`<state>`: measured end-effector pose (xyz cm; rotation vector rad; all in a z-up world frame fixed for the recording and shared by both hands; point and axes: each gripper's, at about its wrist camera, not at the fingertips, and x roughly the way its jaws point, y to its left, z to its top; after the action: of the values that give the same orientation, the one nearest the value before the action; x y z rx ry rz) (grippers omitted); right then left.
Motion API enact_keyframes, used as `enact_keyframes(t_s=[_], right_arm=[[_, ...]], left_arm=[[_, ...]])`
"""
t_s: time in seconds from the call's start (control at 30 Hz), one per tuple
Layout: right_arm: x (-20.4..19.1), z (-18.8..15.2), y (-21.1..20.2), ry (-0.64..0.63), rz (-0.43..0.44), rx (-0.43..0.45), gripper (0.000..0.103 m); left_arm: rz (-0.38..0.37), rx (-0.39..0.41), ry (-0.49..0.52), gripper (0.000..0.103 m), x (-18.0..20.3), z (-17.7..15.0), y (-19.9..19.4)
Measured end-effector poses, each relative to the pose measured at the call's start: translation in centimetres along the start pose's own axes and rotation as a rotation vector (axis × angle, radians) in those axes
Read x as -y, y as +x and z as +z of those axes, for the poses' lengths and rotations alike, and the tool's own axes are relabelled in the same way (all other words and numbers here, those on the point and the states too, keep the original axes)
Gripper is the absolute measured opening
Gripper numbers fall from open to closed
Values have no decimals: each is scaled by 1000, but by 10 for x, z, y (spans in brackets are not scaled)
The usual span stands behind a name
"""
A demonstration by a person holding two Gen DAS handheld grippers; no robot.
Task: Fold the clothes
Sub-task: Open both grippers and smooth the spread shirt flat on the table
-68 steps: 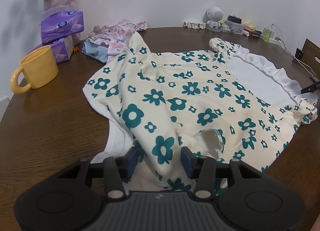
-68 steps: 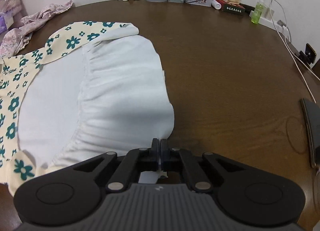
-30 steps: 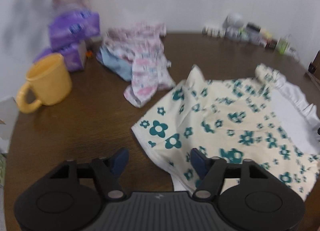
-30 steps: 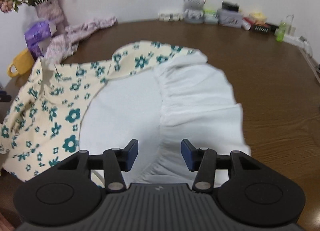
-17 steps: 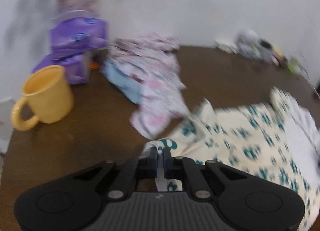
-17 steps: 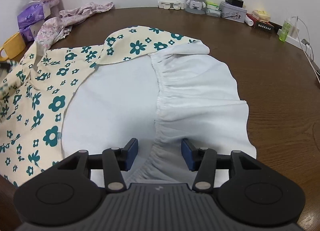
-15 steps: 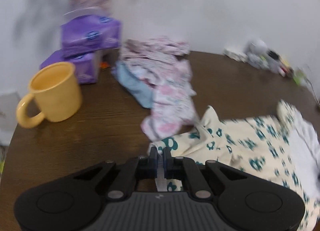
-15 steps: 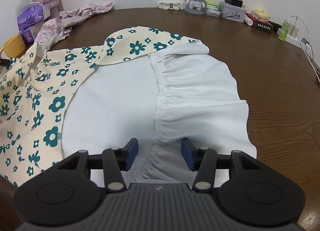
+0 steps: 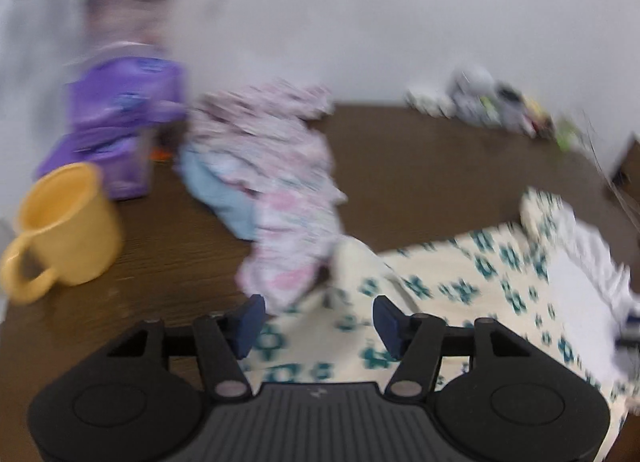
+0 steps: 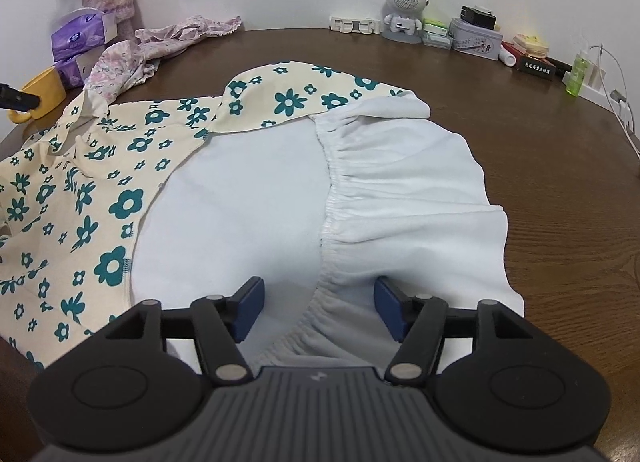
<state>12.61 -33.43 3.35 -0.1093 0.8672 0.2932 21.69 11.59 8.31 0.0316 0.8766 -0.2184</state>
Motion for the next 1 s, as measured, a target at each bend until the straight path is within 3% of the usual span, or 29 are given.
enact_keyframes(t_s=[0.07, 0.1, 0.17, 0.2, 0.4, 0.5, 0.57, 0.63, 0.7, 0.87, 1.0], right_arm=[[0, -1, 0, 0, 2, 4, 63], [0, -1, 0, 0, 3, 6, 63], [0, -2, 0, -1, 5, 10, 63], [0, -2, 0, -2, 6, 11, 63], [1, -3, -1, -9, 9, 11, 63], [1, -4, -1, -7, 10, 18, 63], [1, -5, -1, -5, 10, 22, 64], [0, -5, -1, -5, 10, 24, 65], [-1, -5, 0, -5, 11, 25, 66], [-3, -5, 0, -8, 13, 28, 70], [-5, -5, 1, -9, 11, 29, 73]], left_arm=[[2, -47, 47, 57, 13, 5, 19], [12, -68, 61, 50, 18, 7, 29], [25, -105, 66, 13, 22, 9, 46], [37, -99, 61, 8, 21, 10, 47], [111, -79, 52, 8, 19, 16, 56], [128, -70, 51, 10, 18, 16, 57], [109, -52, 24, 19, 16, 14, 46], [88, -21, -1, 50, 13, 8, 25], [92, 16, 7, 59, 16, -4, 0], [30, -12, 2, 60, 22, -58, -56], [-43, -37, 35, 60, 47, -86, -70]])
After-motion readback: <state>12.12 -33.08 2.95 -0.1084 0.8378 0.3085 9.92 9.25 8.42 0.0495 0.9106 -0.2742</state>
